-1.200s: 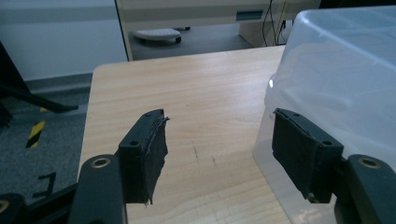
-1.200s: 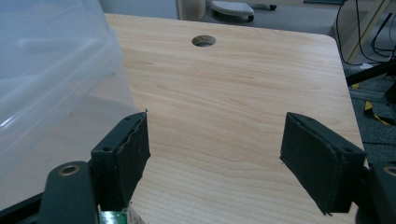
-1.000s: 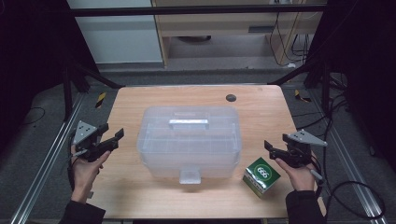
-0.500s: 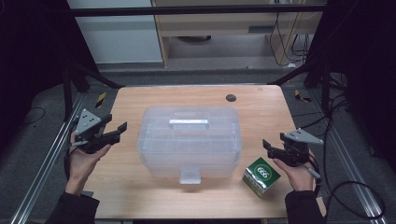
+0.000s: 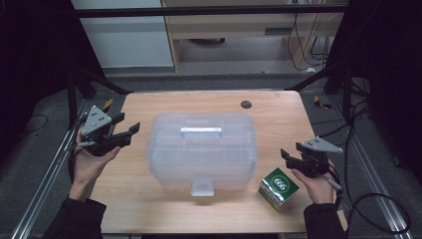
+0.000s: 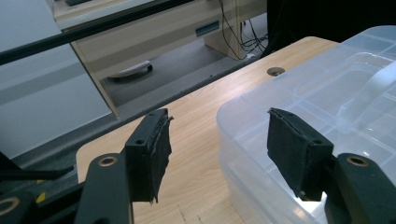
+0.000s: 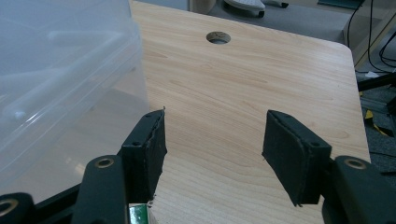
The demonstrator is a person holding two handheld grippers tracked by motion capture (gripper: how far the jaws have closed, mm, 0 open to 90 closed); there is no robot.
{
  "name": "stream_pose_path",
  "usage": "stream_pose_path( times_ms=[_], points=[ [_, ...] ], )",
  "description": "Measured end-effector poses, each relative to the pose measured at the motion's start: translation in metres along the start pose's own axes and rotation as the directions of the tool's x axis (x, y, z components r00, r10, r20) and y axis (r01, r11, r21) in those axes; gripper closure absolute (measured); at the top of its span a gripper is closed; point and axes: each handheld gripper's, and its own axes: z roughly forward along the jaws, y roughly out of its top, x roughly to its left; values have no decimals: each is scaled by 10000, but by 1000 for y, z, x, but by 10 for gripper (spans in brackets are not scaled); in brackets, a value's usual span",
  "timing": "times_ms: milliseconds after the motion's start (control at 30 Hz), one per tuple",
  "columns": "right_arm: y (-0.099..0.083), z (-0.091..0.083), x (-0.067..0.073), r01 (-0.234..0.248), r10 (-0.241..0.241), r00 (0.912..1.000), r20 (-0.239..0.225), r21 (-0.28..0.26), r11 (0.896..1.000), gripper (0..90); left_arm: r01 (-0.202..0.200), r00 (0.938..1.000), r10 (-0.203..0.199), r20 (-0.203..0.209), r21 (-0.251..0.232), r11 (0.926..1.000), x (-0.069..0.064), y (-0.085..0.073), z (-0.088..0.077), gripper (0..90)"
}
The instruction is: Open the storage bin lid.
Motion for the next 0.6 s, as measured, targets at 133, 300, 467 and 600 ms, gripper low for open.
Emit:
stream_pose_path(
  times_ms=[133, 300, 467, 600],
  points=[
    [1, 1, 1, 46, -46, 10000, -61, 56, 10000, 400, -238, 9995, 237, 194, 23, 9997, -4, 7, 2, 391],
    [1, 2, 2, 148, -147, 9998, -95, 147, 9998, 401, -740, 9965, 732, 414, 177, 9971, -10, 14, 5, 392],
    [1, 3, 4, 206, -202, 9996, -202, 220, 9995, 405, -1085, 9921, 1070, 652, 192, 9939, -18, 22, 8, 386],
    [1, 4, 5, 228, -221, 9994, -282, 252, 9994, 402, -1401, 9871, 1372, 824, 305, 9897, -24, 28, 10, 384]
  ],
)
